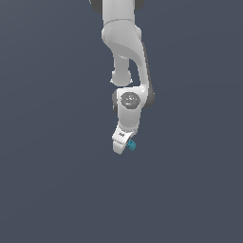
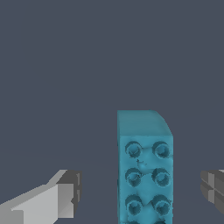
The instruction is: Pick up the object and move it to a goal position.
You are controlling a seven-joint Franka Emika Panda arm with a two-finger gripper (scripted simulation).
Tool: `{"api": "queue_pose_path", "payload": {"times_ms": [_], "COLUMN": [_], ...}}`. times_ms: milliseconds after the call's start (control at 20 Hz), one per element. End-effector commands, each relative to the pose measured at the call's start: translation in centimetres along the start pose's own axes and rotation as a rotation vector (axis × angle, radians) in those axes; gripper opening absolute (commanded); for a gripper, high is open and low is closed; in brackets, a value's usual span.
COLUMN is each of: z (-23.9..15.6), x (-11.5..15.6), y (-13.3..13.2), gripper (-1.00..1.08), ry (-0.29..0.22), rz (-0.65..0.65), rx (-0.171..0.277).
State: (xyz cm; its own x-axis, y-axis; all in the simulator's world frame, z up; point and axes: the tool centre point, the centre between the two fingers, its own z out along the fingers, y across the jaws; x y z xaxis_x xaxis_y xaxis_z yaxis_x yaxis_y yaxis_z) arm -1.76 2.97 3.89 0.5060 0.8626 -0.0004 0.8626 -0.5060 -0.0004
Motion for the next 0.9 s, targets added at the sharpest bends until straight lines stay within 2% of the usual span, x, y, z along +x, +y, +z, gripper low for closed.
{"api": "queue_pose_path", "payload": {"times_ms": [0, 250, 300, 850], "z": [1.01, 1.68, 1.68, 1.62], "x": [0.01, 0.04, 0.04, 0.04], "y": [-0.01, 0.08, 0.08, 0.08], "gripper": [1.0, 1.0, -1.0, -1.0], "ry": [0.0, 0.0, 0.0, 0.0], "rz": [-0.001, -0.001, -0.001, -0.001], "rx": [0.0, 0.0, 0.0, -0.001]}}
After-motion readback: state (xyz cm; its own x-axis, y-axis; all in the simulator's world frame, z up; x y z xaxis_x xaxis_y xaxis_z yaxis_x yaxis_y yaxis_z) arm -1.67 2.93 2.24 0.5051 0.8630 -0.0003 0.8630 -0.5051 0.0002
